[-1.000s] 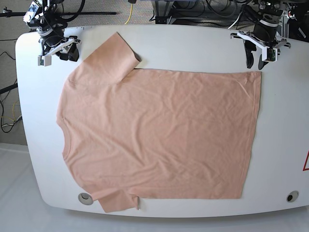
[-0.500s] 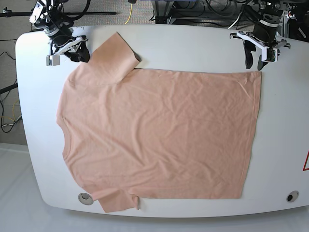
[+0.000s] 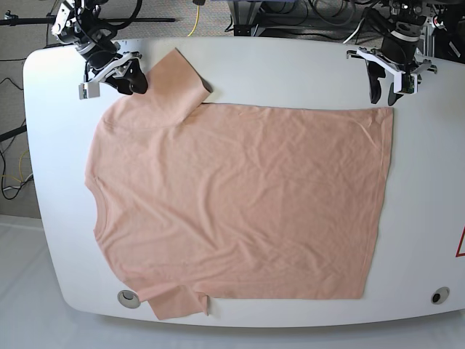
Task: Fold the T-shirt properly
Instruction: 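Lower the right gripper onto the sleeve corner near the collar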
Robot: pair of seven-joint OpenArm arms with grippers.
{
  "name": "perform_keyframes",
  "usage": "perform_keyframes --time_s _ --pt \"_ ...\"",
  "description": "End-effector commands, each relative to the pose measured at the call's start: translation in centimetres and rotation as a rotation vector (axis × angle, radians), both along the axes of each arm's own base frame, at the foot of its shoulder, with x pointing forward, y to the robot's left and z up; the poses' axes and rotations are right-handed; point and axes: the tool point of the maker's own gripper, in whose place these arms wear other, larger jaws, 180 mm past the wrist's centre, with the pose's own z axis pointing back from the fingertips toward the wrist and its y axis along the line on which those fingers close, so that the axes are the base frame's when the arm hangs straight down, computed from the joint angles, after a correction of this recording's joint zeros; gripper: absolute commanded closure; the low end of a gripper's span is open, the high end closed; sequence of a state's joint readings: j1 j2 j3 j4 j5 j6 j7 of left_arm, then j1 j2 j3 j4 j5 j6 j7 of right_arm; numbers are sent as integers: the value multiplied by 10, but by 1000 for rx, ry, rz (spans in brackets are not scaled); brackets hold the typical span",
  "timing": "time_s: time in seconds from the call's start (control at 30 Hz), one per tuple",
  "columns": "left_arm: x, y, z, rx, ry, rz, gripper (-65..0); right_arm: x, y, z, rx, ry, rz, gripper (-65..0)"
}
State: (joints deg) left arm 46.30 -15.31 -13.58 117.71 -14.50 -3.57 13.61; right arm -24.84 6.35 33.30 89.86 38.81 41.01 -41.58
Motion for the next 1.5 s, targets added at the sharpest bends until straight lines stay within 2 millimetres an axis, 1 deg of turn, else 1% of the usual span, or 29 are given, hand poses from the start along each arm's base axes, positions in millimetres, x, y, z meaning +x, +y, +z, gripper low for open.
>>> perform_keyframes --time_s 0.0,0.13,0.2,0.4,0.6,0.8,0.87,0.93,1.0,1.1,1.27,1.33,1.47 --pt "3 1 8 6 -31 -4 -192 -12 -4 -12 -45 77 23 -262" --pt "5 1 9 6 -34 -2 -191 -9 -3 -11 -44 71 25 -267" --pt "3 1 10 8 -31 -2 -192 -3 0 -8 -42 54 28 -283" --pt "2 1 8 -23 -21 11 -192 -3 -2 -9 -50 57 28 -285" --pt "1 1 5 -122 -5 46 -188 -5 -2 -10 -51 58 25 -294" --pt "2 3 7 -123 -13 52 -192 -4 -1 -9 -49 56 28 -288" --pt "2 3 6 -104 -11 45 -192 -3 0 -8 -49 51 30 -271" --pt "2 3 5 -83 -12 35 -192 -3 1 -8 -48 49 31 -231" --pt "2 0 5 -64 -11 20 -198 -1 2 -7 -50 49 38 -96" --pt "3 0 6 -57 -14 17 -198 -1 1 -7 -51 49 39 -2" --pt "6 1 4 -51 -11 17 -207 -1 0 -6 -54 56 43 0" --pt "6 3 -1 -49 13 27 -245 -2 -1 -5 -62 61 48 0" --pt "9 4 -2 -55 14 31 -254 0 -3 -1 -73 49 47 0"
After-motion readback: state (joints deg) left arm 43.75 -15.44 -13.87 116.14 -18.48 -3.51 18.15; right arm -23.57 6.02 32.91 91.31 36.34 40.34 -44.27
